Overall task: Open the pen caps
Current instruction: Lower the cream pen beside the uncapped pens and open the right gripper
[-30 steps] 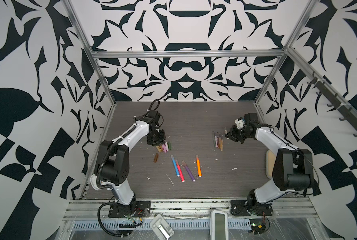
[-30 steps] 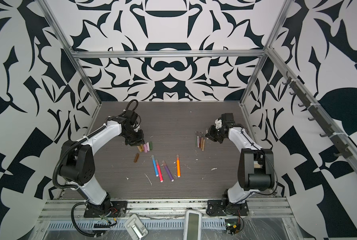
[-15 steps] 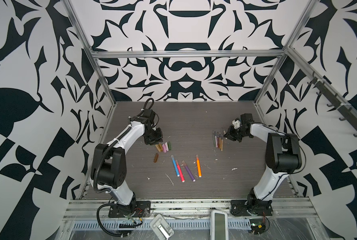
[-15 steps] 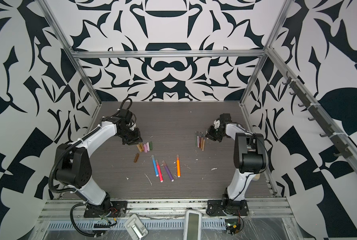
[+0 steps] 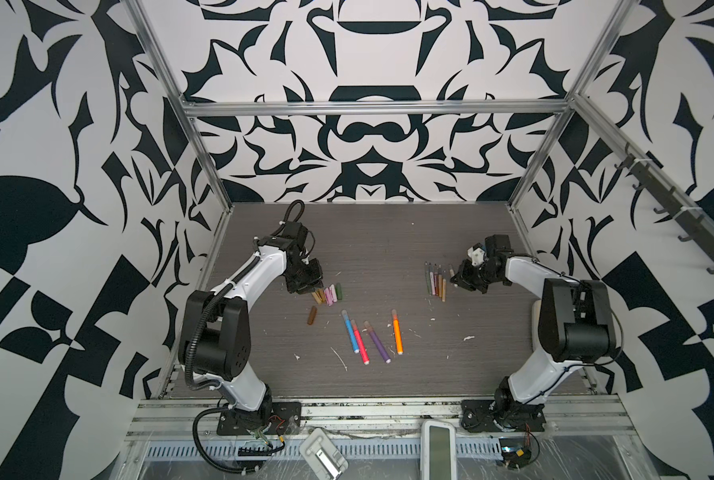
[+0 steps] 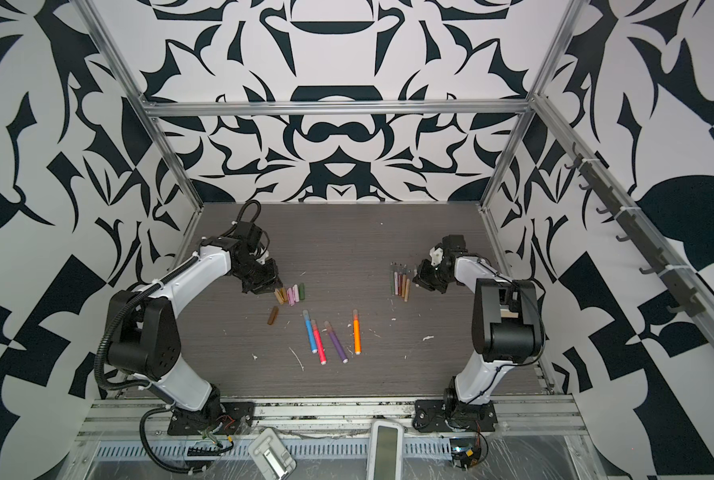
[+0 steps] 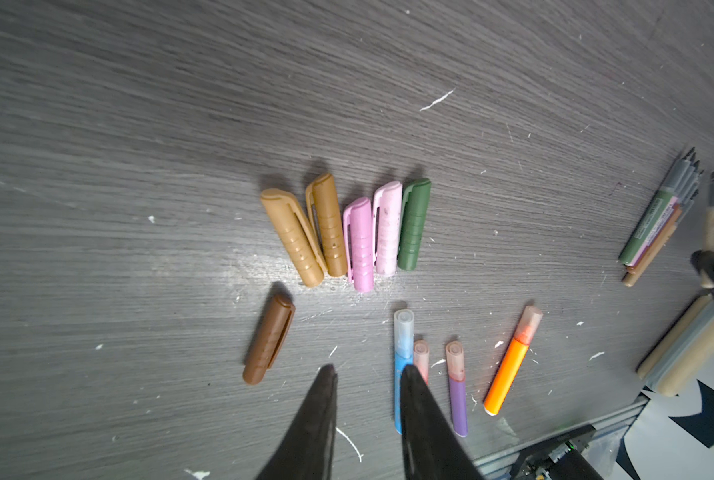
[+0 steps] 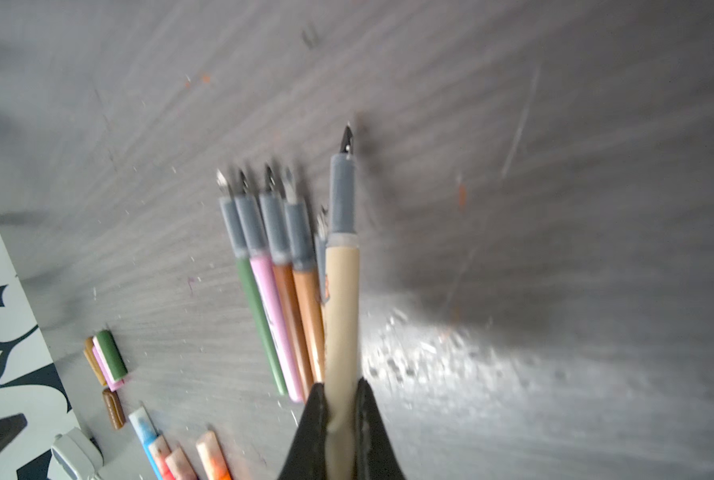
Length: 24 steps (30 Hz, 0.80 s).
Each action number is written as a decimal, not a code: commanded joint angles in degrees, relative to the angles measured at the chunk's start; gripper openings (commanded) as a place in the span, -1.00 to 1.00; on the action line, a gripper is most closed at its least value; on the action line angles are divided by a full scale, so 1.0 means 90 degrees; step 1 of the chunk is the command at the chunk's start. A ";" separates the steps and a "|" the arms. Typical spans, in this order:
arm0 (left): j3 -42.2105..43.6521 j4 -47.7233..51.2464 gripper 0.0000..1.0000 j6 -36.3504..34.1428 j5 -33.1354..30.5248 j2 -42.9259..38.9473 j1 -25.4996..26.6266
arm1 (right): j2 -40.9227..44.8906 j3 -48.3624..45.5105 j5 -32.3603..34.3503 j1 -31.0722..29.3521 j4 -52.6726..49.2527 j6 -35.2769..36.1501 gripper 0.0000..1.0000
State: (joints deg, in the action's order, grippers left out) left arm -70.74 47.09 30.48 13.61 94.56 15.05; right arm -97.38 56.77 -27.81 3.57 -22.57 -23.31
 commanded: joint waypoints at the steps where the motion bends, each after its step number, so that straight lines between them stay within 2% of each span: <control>1: -0.0157 0.0020 -0.41 0.0090 0.0137 0.0115 -0.0024 | 0.0215 -0.0203 0.0061 0.0023 -0.0109 0.0145 -0.94; 5: -0.0247 0.0043 -0.41 0.0090 0.0177 0.0195 -0.0022 | 0.0205 -0.0338 -0.0061 0.0023 -0.0062 0.0134 -0.82; 9: -0.0255 0.0044 -0.41 0.0119 0.0178 0.0196 -0.0022 | 0.0137 -0.0318 -0.0168 0.0023 -0.0003 0.0119 -0.47; 13: -0.0227 0.0056 -0.41 0.0141 0.0178 0.0164 -0.0022 | 0.0030 -0.0179 -0.0229 0.0023 -0.0036 0.0070 -0.25; 24: 0.0175 -0.0020 -0.41 0.0244 0.0162 0.0054 -0.0022 | -0.0184 0.0000 -0.0436 0.0031 -0.0024 -0.0106 -0.20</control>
State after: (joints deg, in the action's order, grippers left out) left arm -70.61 46.02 31.88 14.61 95.44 15.05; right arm -99.48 54.92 -30.35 3.66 -22.39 -23.51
